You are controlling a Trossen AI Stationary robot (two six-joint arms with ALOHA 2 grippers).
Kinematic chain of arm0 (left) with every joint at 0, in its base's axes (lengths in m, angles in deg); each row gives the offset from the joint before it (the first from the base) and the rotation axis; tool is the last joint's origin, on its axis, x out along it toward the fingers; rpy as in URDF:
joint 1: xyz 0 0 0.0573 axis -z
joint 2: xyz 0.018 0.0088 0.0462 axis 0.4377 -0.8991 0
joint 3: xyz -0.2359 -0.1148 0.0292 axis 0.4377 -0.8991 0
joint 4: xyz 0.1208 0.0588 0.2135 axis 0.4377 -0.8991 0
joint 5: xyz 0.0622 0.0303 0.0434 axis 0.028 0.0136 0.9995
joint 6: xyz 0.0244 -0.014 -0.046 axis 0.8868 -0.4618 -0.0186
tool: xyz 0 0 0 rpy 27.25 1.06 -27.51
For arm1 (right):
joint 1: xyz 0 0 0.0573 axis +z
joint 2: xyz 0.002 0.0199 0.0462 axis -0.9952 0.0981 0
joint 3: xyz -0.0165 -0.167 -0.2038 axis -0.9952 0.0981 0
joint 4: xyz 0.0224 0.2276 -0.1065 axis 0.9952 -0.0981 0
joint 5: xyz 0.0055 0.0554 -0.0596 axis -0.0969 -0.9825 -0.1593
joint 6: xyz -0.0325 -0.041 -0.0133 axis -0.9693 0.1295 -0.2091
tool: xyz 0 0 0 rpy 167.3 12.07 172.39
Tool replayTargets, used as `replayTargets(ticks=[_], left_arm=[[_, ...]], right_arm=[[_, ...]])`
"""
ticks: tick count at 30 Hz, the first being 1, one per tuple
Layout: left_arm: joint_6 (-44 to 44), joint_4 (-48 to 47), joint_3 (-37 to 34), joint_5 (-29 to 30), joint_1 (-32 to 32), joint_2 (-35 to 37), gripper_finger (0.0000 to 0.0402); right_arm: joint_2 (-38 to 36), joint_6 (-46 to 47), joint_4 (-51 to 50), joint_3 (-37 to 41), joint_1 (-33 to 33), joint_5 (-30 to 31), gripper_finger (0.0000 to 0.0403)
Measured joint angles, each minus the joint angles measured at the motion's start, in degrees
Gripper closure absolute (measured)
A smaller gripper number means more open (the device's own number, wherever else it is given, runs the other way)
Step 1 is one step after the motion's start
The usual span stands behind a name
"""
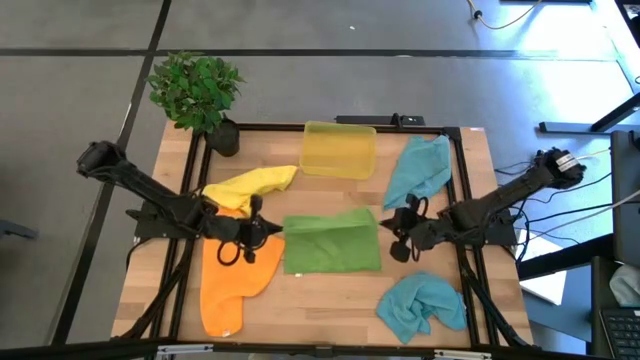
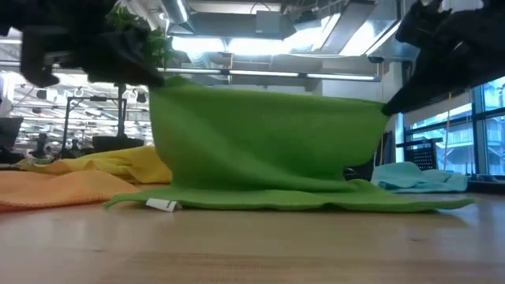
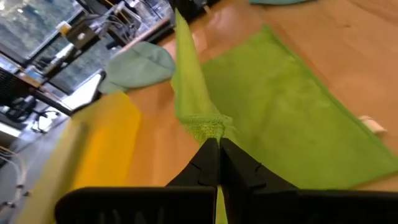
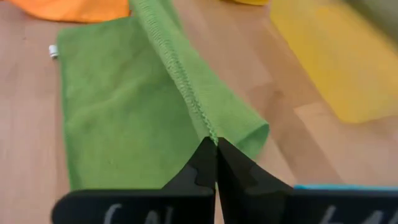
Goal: Fold microfiber towels
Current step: Fold the green microfiber cloth
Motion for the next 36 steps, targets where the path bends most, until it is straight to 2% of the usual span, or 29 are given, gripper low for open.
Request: replayTargets(ticks=[7,13,17,23,32,36], left_arm=[[-3.83,1.64,-2.65,-0.76,2.45,-0.13,0.0402],[3.45,9.31,-2.73,0.80,1.50,-1.18,0.0401],[10.26,14.54,-2.73,2.93,-2.07,-1.08,0.0402],[15.41,17.64,-2.73,1.00,-10.47,-1.07,0.0402],[16.17,17.60,-2.73,0.67,-19.43,-1.07,0.0401],[16.90,17.64,-2.73,-2.82,-22.40,-1.07,0.0401]], right_arm=[[-0.02,-0.62,4.16,0.18,3.09,-5.31,0.0401],[-0.04,-2.56,2.35,-1.35,3.16,0.31,0.0401],[-0.04,-4.63,-2.53,-5.30,1.92,6.03,0.0401],[-0.10,-5.12,-14.61,-12.57,-1.10,14.34,0.0401],[-0.08,-4.67,-20.45,-13.92,-7.65,16.82,0.0401],[-0.08,-5.46,-20.60,-13.92,-10.51,17.50,0.0401]])
